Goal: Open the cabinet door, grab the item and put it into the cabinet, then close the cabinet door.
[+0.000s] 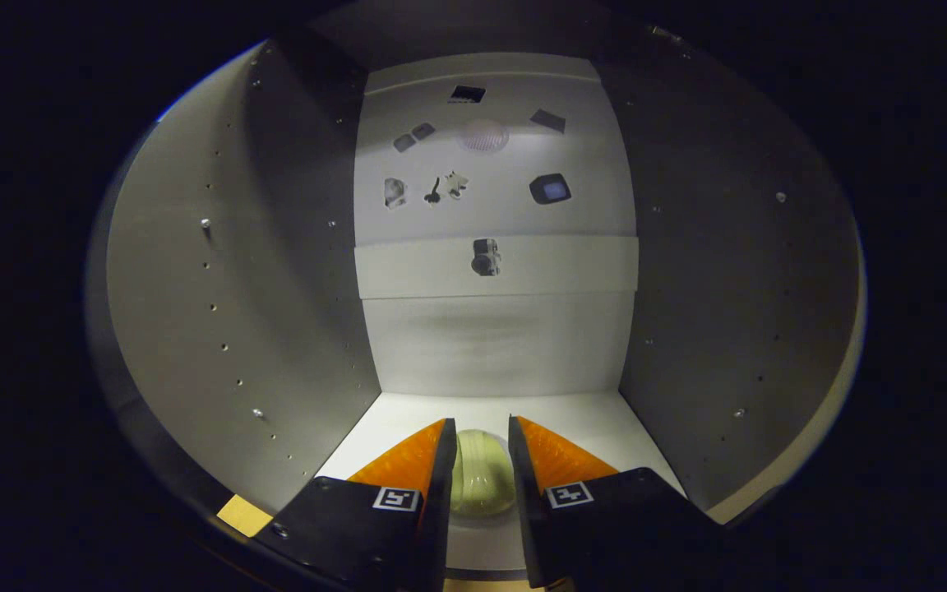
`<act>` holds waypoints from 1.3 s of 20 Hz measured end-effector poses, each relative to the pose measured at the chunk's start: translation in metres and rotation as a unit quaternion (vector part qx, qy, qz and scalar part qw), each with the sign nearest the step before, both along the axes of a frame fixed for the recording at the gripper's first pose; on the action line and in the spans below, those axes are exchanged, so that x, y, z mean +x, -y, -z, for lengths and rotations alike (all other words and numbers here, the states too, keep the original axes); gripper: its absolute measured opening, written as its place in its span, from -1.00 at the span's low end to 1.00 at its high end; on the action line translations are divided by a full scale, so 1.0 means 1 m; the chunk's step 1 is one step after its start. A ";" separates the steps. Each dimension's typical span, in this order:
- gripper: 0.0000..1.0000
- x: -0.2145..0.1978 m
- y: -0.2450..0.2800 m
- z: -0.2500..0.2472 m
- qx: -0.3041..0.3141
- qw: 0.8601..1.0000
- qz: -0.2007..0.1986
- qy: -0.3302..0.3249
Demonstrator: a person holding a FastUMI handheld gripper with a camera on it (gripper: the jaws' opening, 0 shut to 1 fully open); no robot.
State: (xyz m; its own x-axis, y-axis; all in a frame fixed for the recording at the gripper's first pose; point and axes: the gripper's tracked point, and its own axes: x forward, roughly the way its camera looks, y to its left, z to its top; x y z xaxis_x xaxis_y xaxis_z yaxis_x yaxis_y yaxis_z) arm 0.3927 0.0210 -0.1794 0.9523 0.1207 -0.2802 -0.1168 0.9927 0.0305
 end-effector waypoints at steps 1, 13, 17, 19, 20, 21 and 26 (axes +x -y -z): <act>-0.18 -0.004 0.000 -0.004 -0.004 1.000 0.000 0.005; 0.87 -0.139 -0.017 -0.073 0.000 0.997 -0.034 0.070; 0.99 -0.216 -0.015 -0.095 0.009 0.995 -0.047 0.092; 0.99 -0.262 -0.013 -0.102 0.014 0.993 -0.067 0.095; 0.98 -0.287 -0.008 -0.104 0.012 0.993 -0.075 0.094; 0.98 -0.308 0.001 -0.109 0.007 0.992 -0.076 0.097; 0.97 -0.398 0.053 -0.120 -0.003 0.995 -0.039 0.091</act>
State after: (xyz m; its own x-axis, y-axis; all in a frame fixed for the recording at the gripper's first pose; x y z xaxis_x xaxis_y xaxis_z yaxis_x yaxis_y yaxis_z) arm -0.0057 -0.0323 -0.0593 0.9751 0.1961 -0.1039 -0.1975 0.9803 -0.0040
